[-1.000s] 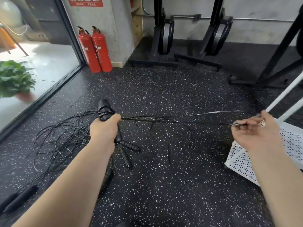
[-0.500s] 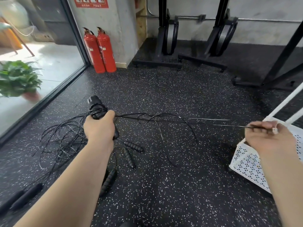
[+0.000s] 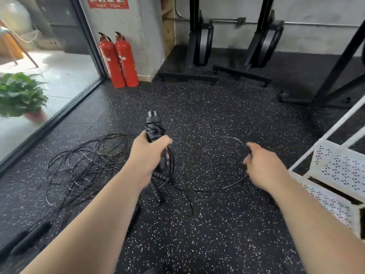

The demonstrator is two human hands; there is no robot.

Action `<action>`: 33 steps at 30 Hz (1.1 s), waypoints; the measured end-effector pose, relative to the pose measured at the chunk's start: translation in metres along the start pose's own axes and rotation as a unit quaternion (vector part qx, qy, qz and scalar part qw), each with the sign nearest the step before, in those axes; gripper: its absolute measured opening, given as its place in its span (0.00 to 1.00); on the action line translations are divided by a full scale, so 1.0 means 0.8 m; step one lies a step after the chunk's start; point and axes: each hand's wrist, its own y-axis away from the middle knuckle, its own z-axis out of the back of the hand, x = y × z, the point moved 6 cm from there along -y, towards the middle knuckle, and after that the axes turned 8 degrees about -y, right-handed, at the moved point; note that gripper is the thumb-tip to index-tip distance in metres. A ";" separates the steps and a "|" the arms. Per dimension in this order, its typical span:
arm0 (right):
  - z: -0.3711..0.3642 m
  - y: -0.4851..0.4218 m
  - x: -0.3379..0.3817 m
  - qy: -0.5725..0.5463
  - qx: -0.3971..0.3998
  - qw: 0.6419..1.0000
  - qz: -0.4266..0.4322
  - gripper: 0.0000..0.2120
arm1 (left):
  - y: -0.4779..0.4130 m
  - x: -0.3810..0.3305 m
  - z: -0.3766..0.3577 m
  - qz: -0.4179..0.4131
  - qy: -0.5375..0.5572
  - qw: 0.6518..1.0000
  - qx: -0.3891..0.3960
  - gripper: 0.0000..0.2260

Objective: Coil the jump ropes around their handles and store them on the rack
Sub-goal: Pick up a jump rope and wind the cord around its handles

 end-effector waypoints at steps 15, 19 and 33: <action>-0.042 0.070 0.103 -0.409 0.360 0.827 0.140 0.14 | 0.017 -0.031 -0.023 -0.034 0.180 0.979 0.085 0.10; -0.037 0.045 0.068 -0.264 0.251 0.918 0.155 0.10 | 0.009 -0.038 0.008 -0.073 0.049 0.995 0.036 0.12; -0.055 0.071 0.110 -0.378 0.227 0.876 0.195 0.10 | 0.050 -0.039 -0.071 -0.153 -0.145 0.968 0.134 0.10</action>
